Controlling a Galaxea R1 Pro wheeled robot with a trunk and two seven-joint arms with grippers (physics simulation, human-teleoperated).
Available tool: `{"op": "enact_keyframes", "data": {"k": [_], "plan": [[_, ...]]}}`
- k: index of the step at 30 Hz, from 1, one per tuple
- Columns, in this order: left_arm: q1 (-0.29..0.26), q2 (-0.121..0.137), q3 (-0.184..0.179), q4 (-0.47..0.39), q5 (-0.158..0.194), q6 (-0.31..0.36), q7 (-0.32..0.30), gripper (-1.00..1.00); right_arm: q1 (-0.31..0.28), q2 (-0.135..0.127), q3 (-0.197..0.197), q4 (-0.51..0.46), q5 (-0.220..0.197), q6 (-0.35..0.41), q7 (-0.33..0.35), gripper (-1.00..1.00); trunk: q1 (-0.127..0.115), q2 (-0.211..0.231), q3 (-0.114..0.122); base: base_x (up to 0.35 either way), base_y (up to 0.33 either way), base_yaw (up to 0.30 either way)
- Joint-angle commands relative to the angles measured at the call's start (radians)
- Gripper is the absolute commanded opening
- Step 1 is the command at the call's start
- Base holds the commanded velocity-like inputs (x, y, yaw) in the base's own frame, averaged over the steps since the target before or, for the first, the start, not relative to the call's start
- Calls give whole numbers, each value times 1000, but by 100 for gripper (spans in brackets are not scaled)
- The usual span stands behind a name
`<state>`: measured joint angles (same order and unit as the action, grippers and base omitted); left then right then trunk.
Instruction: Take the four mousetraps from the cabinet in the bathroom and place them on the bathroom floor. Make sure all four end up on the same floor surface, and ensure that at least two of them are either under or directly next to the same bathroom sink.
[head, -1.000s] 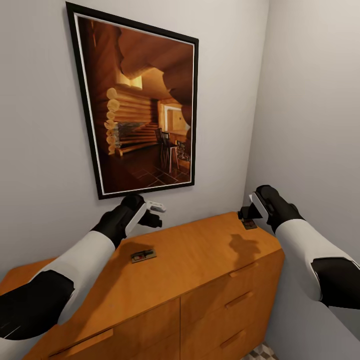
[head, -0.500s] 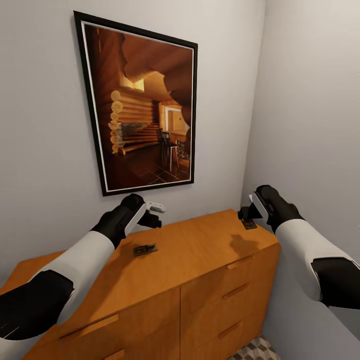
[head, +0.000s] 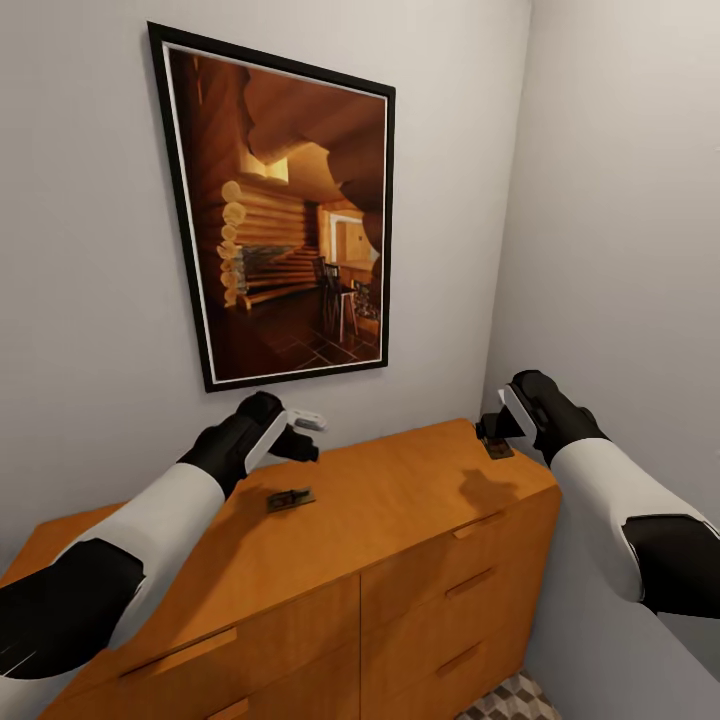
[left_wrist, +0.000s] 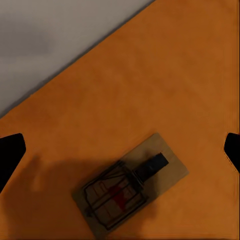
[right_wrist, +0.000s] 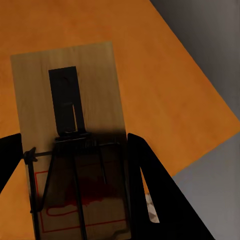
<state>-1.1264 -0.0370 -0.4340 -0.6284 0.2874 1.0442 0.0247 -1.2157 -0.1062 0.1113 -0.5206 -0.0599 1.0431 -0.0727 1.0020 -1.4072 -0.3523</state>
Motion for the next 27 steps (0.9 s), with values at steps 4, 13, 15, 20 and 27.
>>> {"op": "enact_keyframes", "data": {"k": [4,13,15,20,27], "plan": [[-1,2,-13,5,0,3,-76,100,-1,-1,6,-1,-9,4,-7,-100,0,-1,-1,0,0,0],[-1,3,-143,7,0,3,-133,100,-1,-1,5,-1,-9,4,-7,-100,0,-1,-1,0,0,0],[-1,3,-160,6,1,3,-136,100,-1,-1,5,-1,-9,4,-7,-100,0,-1,-1,0,0,0],[-1,5,-174,9,4,3,-139,100,-1,-1,5,-1,-9,4,-7,-100,0,-1,-1,0,0,0],[-1,21,-179,10,5,3,-140,100,-1,-1,5,-1,-11,4,-4,-100,0,-1,-1,0,0,0]]}}
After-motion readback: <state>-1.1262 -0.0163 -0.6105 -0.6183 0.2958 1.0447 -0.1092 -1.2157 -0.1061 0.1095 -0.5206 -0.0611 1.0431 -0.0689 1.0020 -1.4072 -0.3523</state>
